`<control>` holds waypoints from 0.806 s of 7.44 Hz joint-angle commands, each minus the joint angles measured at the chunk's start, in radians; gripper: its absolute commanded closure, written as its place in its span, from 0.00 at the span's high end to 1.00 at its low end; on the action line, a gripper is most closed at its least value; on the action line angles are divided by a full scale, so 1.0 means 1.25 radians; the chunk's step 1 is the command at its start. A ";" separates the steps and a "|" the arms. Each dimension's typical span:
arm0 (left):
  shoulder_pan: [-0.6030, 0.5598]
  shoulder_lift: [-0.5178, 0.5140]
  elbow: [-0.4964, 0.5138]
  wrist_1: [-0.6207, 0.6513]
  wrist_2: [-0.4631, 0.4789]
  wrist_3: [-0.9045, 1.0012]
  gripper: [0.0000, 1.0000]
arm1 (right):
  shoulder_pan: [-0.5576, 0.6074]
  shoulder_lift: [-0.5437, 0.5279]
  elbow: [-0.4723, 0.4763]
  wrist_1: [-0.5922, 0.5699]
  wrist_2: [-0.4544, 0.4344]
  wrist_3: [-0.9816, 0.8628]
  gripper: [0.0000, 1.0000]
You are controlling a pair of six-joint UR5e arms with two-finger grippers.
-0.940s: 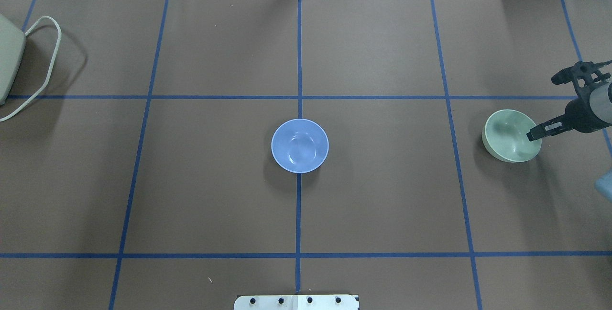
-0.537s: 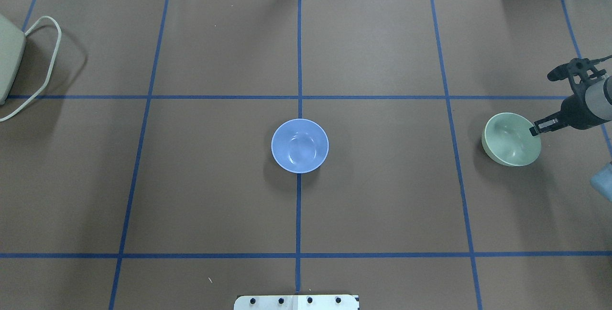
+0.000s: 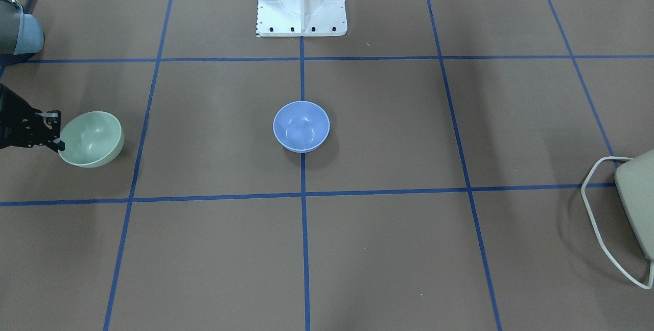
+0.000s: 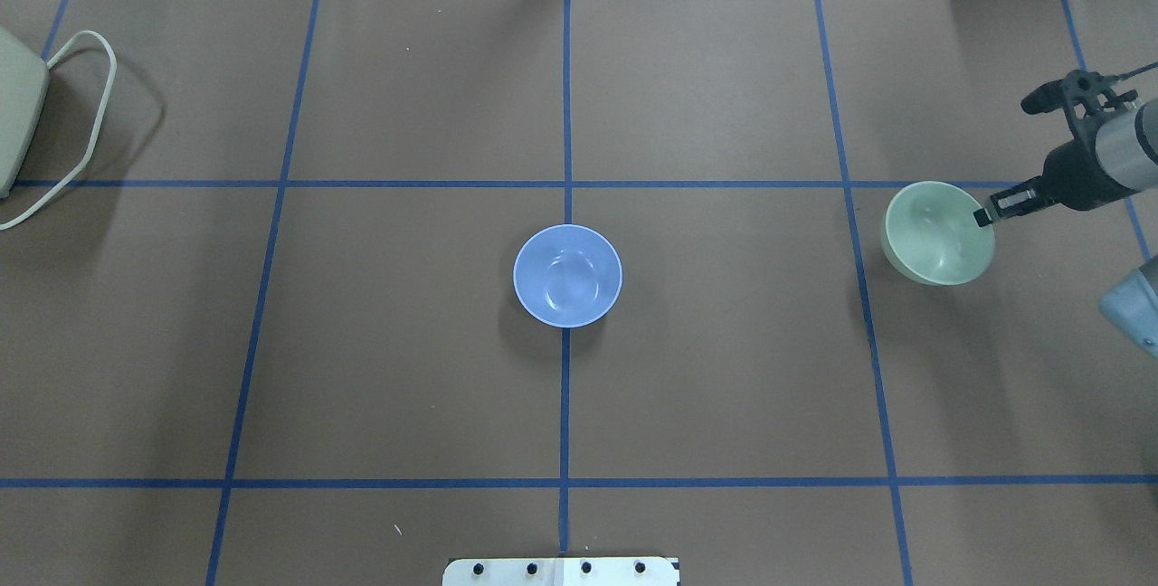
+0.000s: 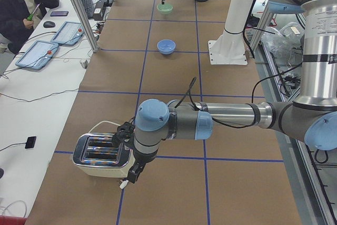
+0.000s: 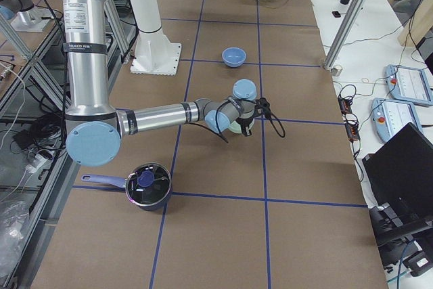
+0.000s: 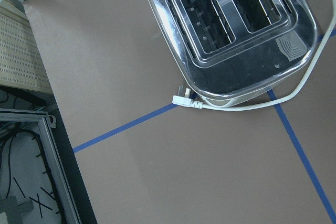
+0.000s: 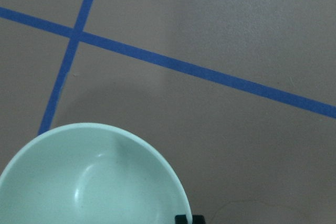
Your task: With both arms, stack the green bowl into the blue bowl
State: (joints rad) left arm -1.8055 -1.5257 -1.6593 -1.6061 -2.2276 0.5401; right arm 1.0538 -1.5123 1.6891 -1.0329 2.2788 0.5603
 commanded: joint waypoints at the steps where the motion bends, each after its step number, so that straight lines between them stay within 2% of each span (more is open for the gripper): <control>1: 0.001 0.009 0.001 0.001 -0.002 -0.007 0.98 | -0.013 0.127 0.032 -0.001 0.014 0.267 0.00; 2: 0.001 0.012 -0.003 0.016 -0.010 -0.090 0.98 | -0.069 0.182 0.037 -0.003 -0.009 0.343 0.00; 3: 0.001 0.034 -0.010 0.012 -0.098 -0.202 0.98 | -0.110 0.218 0.046 -0.021 -0.032 0.391 0.00; 4: 0.004 0.047 -0.010 0.007 -0.142 -0.272 0.98 | -0.150 0.263 0.081 -0.130 -0.054 0.425 0.00; 5: 0.013 0.038 -0.011 0.012 -0.145 -0.337 0.98 | -0.179 0.317 0.129 -0.289 -0.090 0.426 0.00; 6: 0.067 0.024 -0.011 0.013 -0.136 -0.374 0.98 | -0.214 0.350 0.159 -0.390 -0.124 0.426 0.00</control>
State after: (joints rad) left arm -1.7758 -1.4823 -1.6726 -1.5918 -2.3935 0.1511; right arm 0.8392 -1.1366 1.8352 -1.3462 2.1744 1.0822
